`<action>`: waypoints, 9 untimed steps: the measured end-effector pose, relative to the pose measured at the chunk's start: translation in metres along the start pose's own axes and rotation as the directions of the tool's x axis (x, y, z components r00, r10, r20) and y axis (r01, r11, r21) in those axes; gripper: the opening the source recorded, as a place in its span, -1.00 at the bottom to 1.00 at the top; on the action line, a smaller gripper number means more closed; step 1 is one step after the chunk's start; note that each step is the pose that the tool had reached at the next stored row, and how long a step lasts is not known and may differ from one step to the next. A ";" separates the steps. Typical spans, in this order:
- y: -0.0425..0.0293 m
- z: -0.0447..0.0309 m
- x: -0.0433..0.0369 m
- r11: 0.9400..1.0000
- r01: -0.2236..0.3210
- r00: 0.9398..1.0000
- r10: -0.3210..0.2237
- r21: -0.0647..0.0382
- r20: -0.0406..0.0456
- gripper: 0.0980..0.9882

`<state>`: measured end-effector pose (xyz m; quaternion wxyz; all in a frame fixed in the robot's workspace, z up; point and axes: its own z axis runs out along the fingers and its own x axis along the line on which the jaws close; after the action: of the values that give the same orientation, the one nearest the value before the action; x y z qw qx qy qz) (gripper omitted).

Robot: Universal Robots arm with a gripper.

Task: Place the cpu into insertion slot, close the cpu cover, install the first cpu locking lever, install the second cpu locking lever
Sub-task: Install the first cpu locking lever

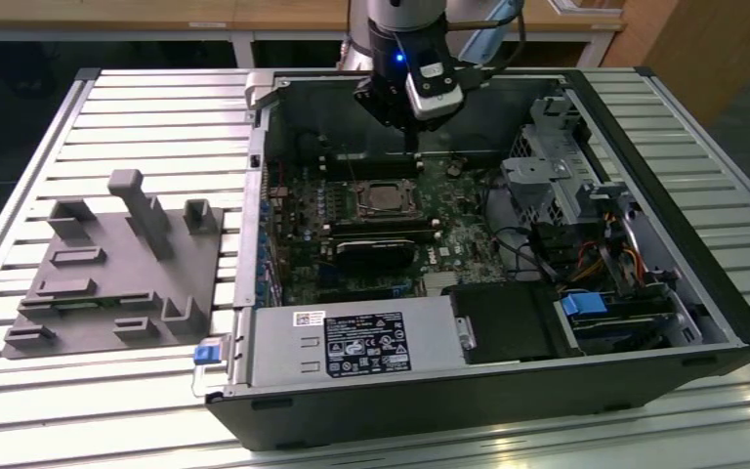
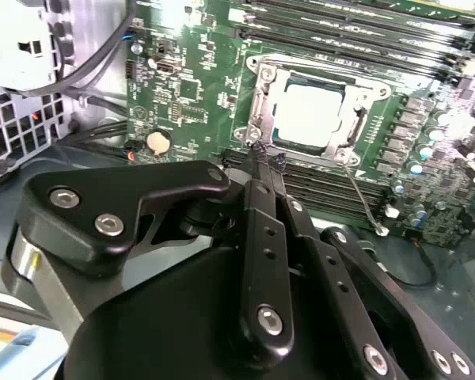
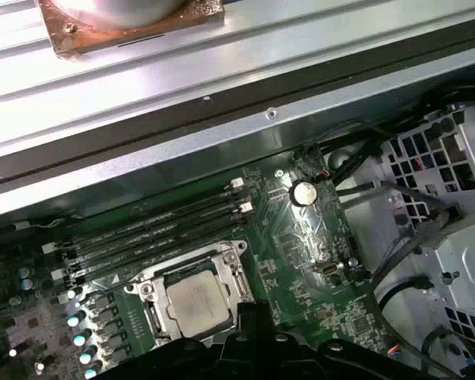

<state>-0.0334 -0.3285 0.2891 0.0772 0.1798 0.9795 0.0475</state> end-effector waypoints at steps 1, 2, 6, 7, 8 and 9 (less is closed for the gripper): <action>0.0001 0.0001 -0.0002 1.000 -0.001 1.000 0.001 0.003 -0.008 -0.98; 0.0001 0.0000 -0.0003 1.000 -0.001 1.000 0.001 0.006 -0.015 -0.98; 0.0003 0.0000 -0.0010 1.000 -0.003 0.999 0.003 0.016 -0.040 -0.98; 0.0003 0.0000 -0.0010 1.000 -0.003 0.999 0.003 0.016 -0.041 -0.98; 0.0003 0.0000 -0.0010 1.000 -0.003 0.999 0.004 0.016 -0.041 -0.98; 0.0003 0.0001 -0.0010 1.000 -0.003 0.999 0.003 0.016 -0.041 -0.98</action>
<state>-0.0323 -0.3286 0.2892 0.0554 0.1809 0.9810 0.0434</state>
